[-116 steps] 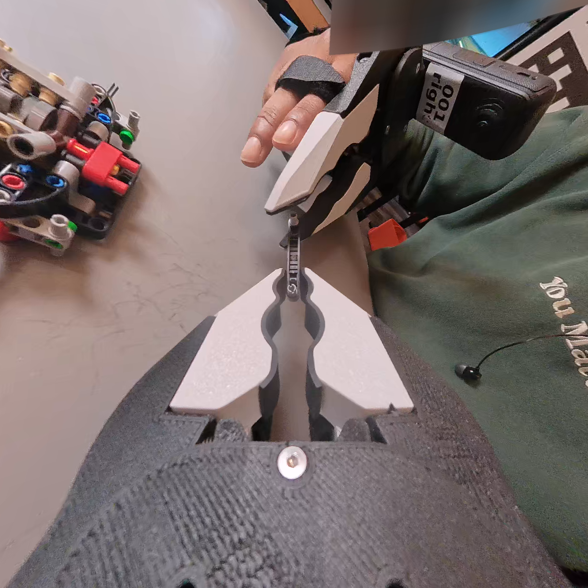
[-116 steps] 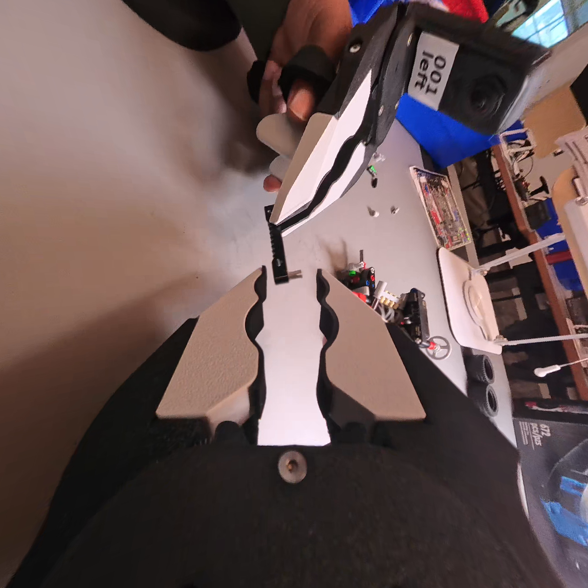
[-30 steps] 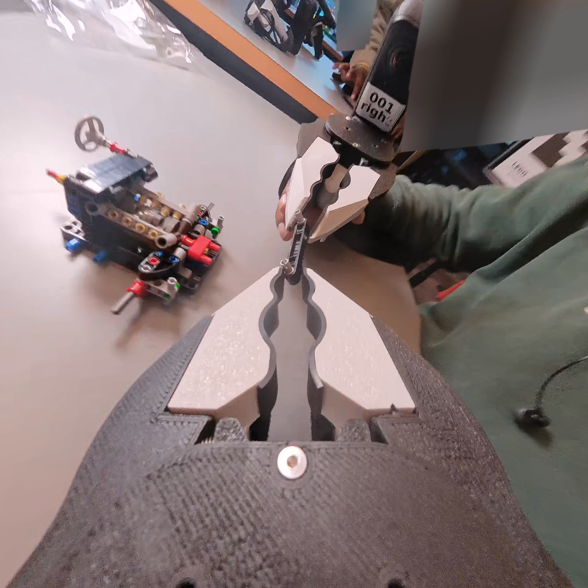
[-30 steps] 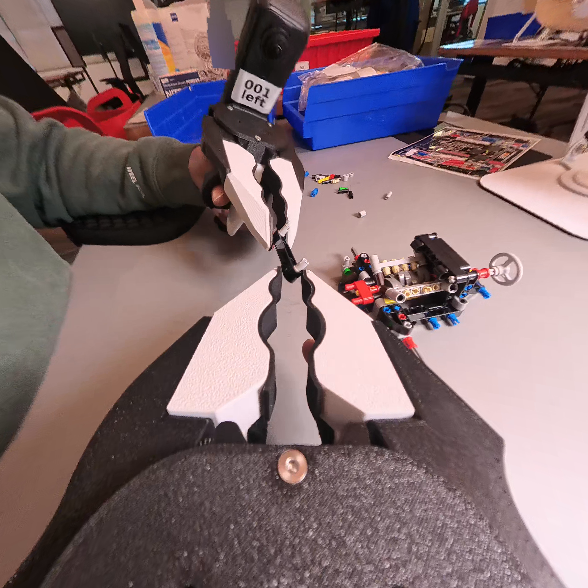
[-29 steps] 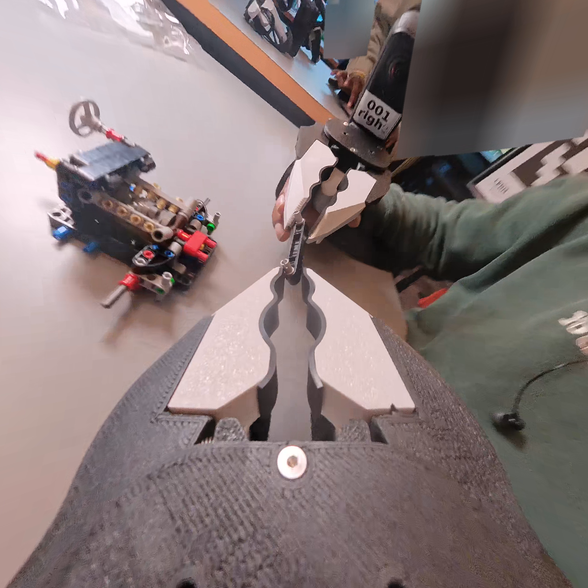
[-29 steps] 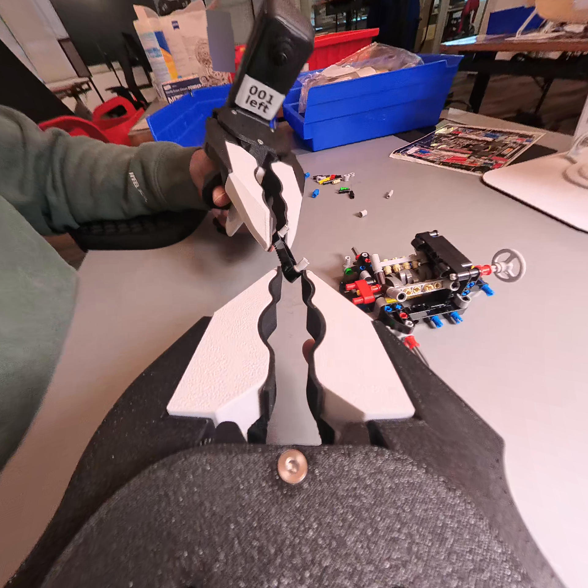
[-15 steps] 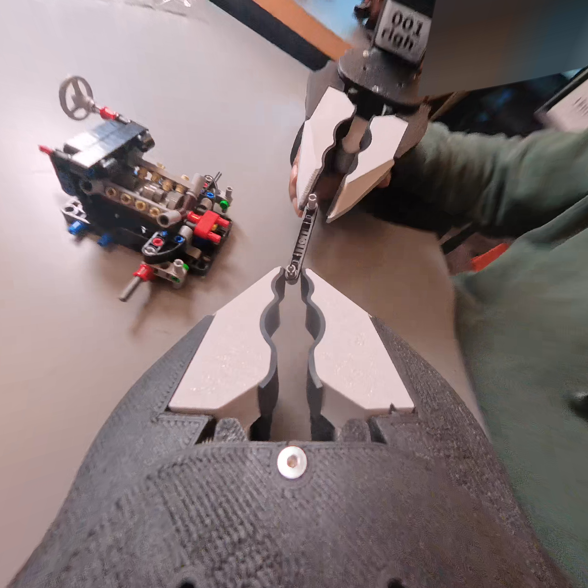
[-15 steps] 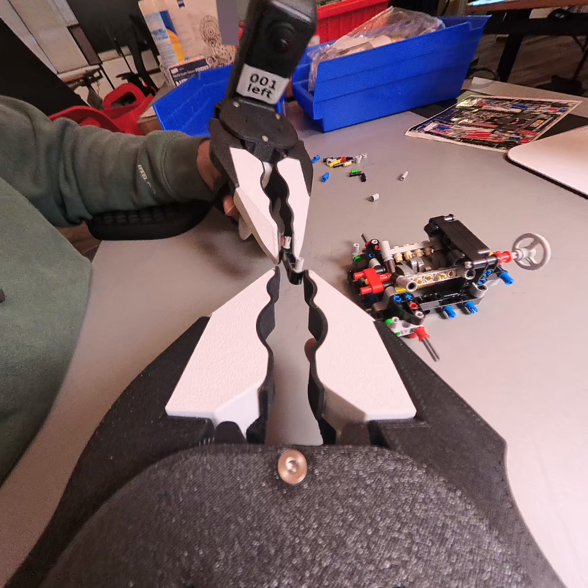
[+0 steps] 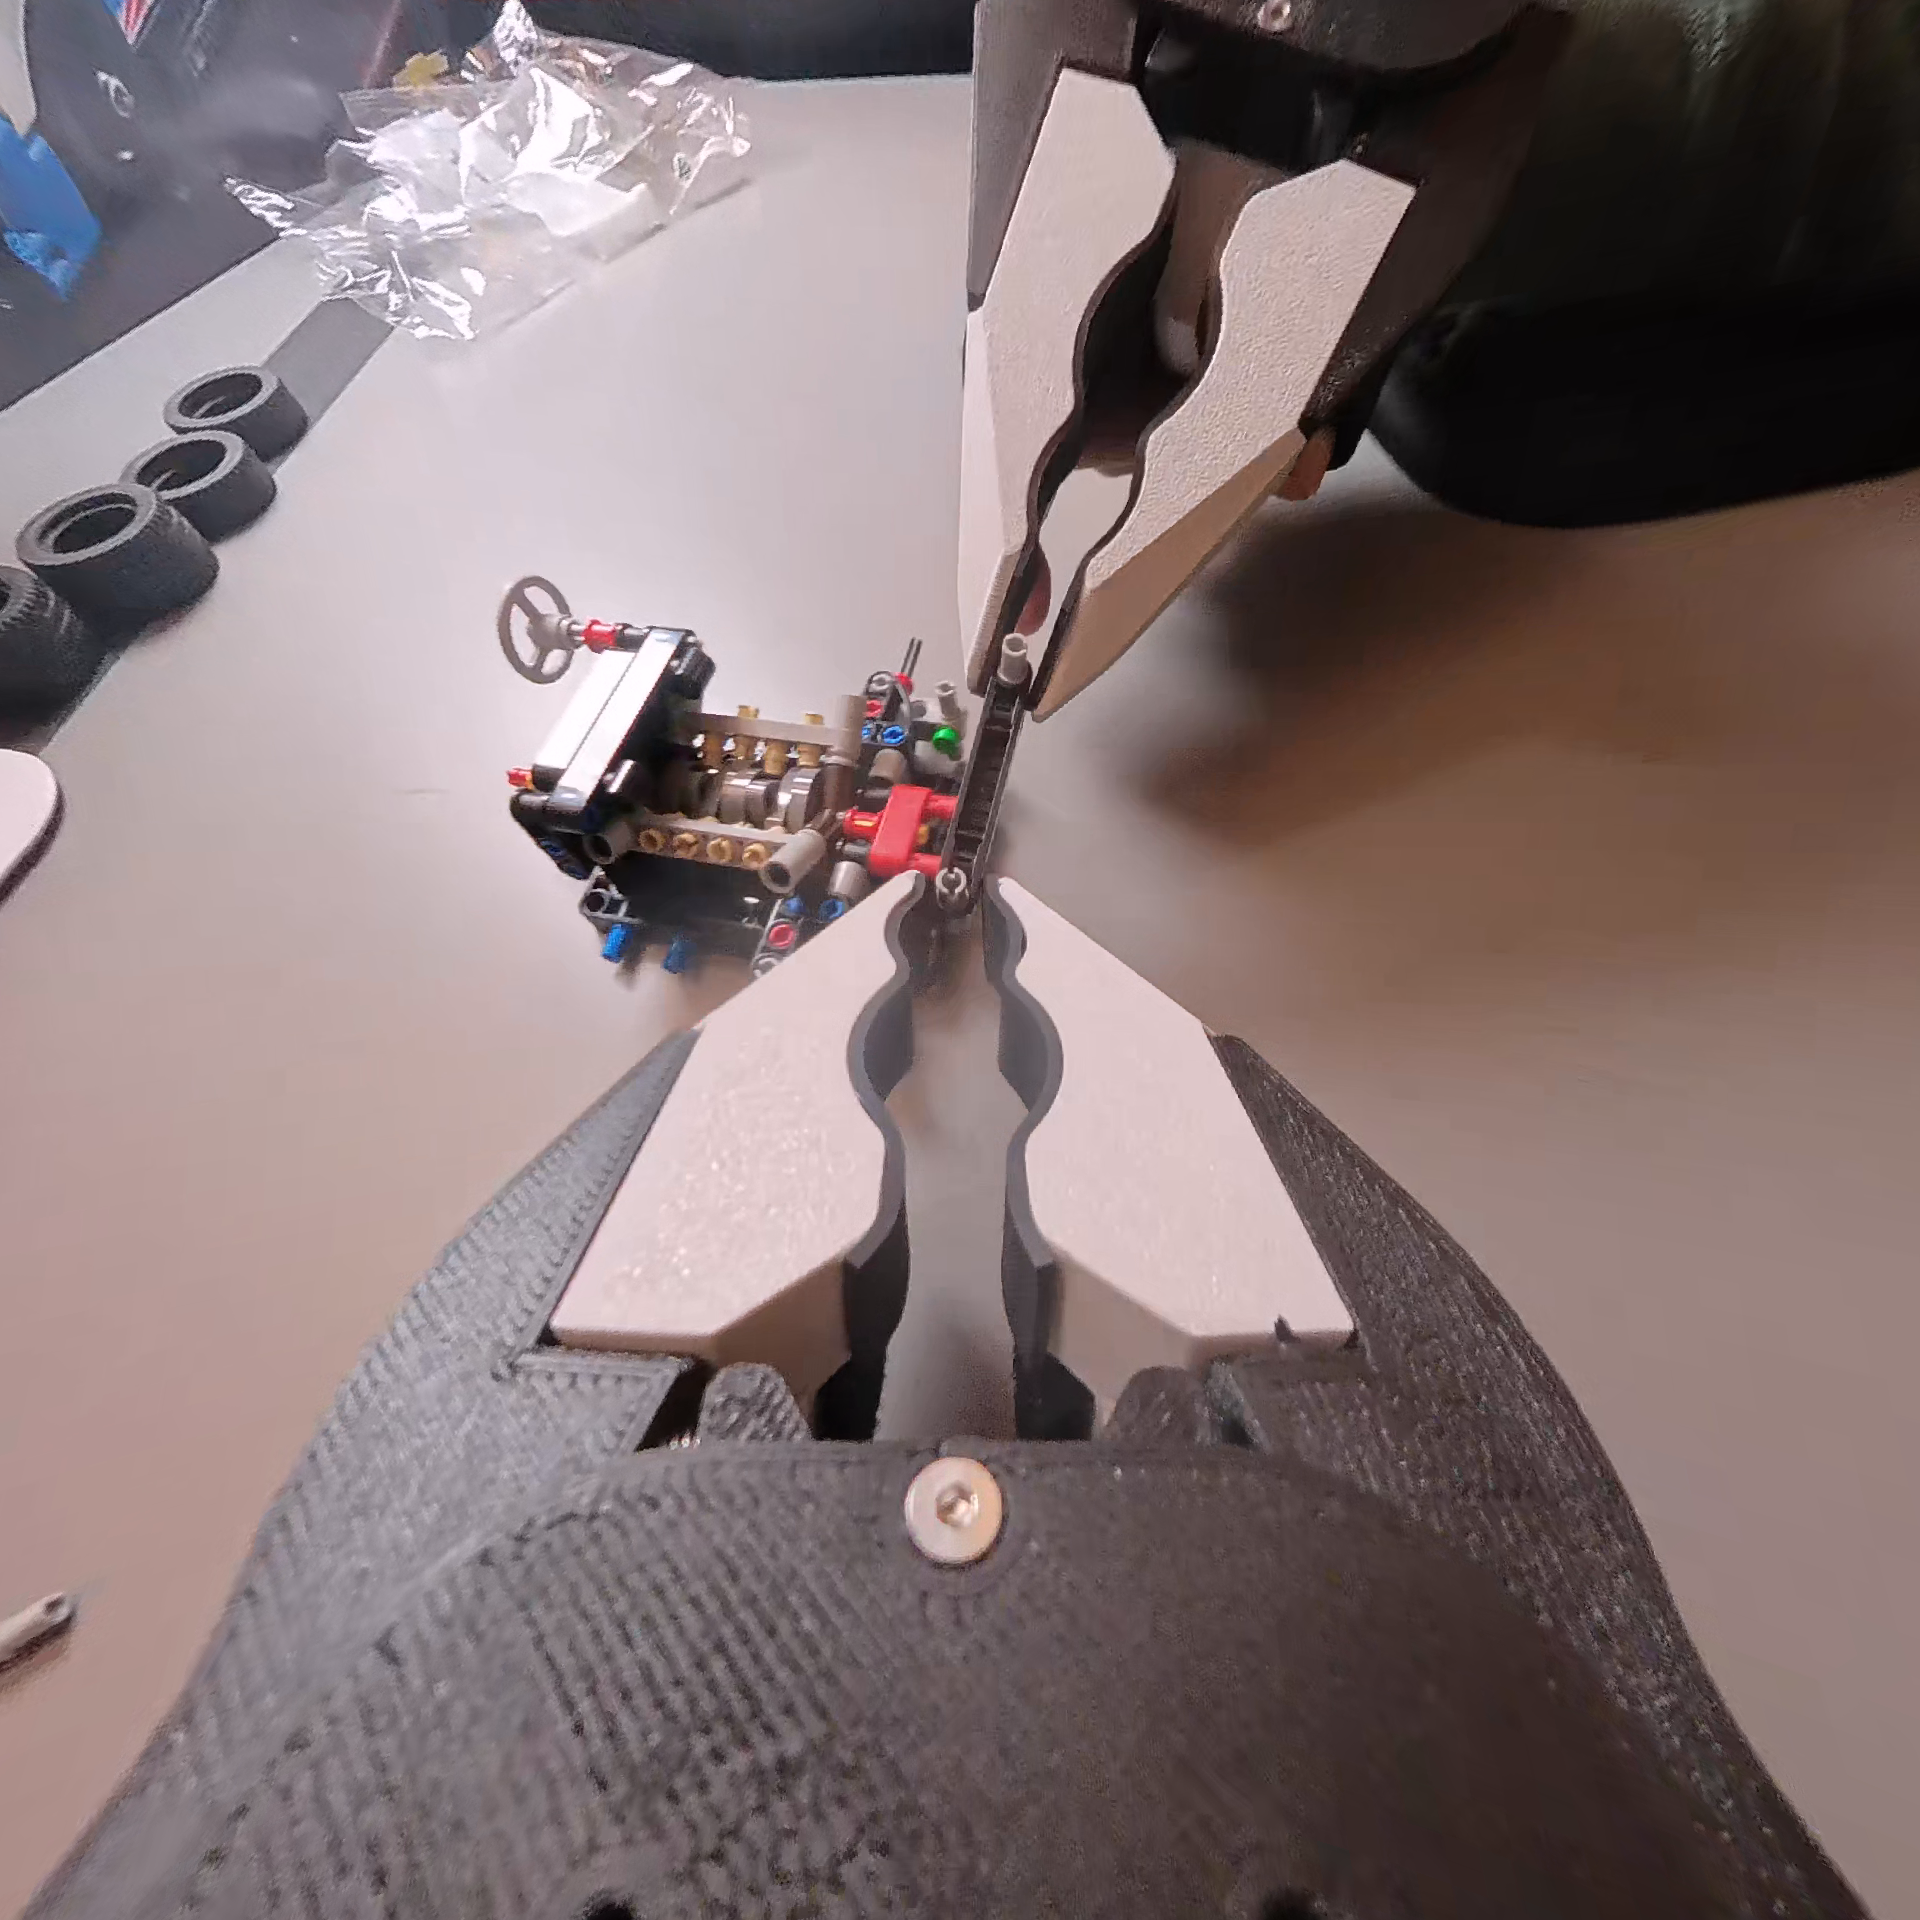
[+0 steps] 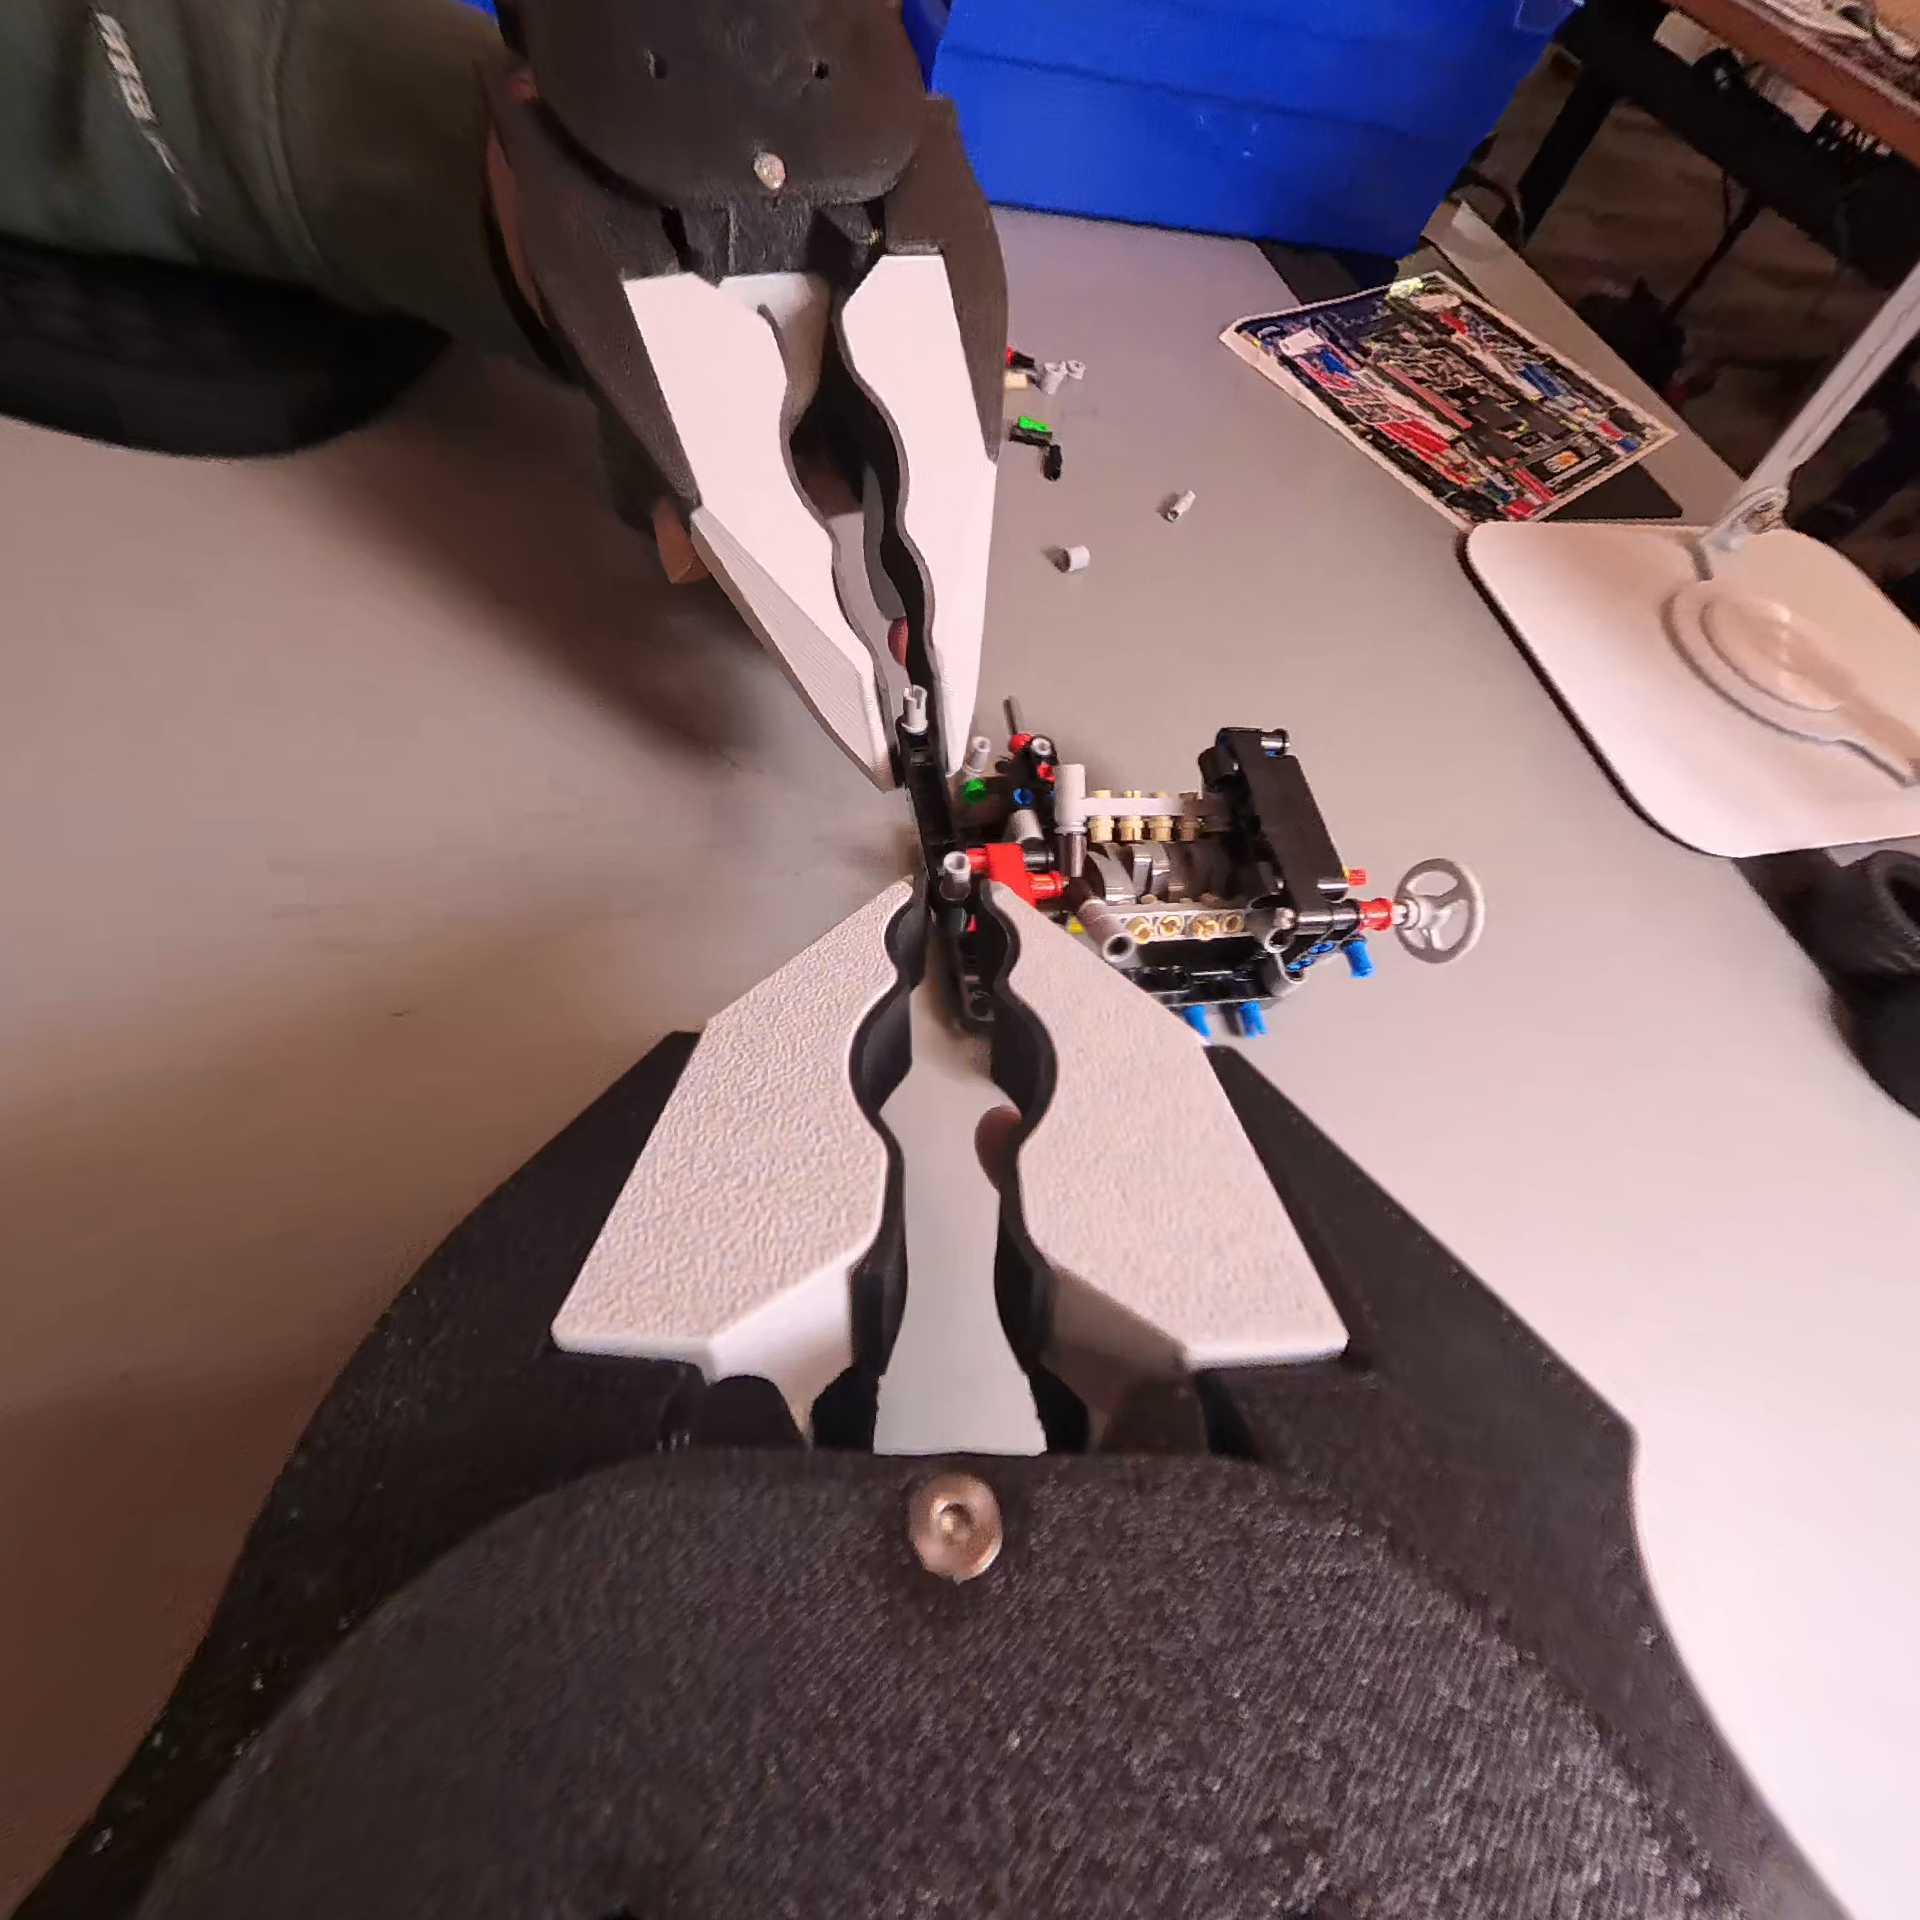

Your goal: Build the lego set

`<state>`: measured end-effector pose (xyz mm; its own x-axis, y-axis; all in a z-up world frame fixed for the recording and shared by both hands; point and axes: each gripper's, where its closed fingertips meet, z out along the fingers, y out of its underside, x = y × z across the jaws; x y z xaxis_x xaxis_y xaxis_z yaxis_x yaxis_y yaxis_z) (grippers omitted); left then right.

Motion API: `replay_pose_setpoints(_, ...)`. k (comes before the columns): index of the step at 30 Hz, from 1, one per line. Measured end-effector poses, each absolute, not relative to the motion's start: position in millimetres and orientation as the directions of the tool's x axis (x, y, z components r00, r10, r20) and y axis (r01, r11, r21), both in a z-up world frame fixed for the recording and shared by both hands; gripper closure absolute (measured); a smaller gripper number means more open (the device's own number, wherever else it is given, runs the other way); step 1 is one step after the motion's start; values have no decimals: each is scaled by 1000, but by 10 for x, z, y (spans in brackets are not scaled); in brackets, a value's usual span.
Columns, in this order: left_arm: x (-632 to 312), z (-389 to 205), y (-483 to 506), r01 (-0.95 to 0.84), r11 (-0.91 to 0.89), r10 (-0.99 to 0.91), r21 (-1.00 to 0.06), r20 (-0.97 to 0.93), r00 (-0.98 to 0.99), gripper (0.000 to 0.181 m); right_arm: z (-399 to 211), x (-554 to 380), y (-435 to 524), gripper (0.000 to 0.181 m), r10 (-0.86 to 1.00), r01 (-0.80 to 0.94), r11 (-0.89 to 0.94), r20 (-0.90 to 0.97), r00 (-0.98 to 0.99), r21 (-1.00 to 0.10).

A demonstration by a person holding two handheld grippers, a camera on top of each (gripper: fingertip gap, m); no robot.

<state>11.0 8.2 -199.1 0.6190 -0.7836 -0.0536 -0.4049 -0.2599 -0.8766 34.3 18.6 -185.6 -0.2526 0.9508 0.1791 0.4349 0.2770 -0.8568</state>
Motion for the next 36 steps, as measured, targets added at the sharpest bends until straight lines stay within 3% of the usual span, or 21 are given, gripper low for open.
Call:
replay_pose_setpoints(9,78,-2116,103,-470,-253,-765,-846,-122,632,173,-2092,363,161,175,930,469,362,277,-242,-806)
replay_pose_setpoints(36,52,-2157,136,-537,-236,-708,-810,-236,666,173,-2170,404,197,174,935,497,354,278,-221,-793)
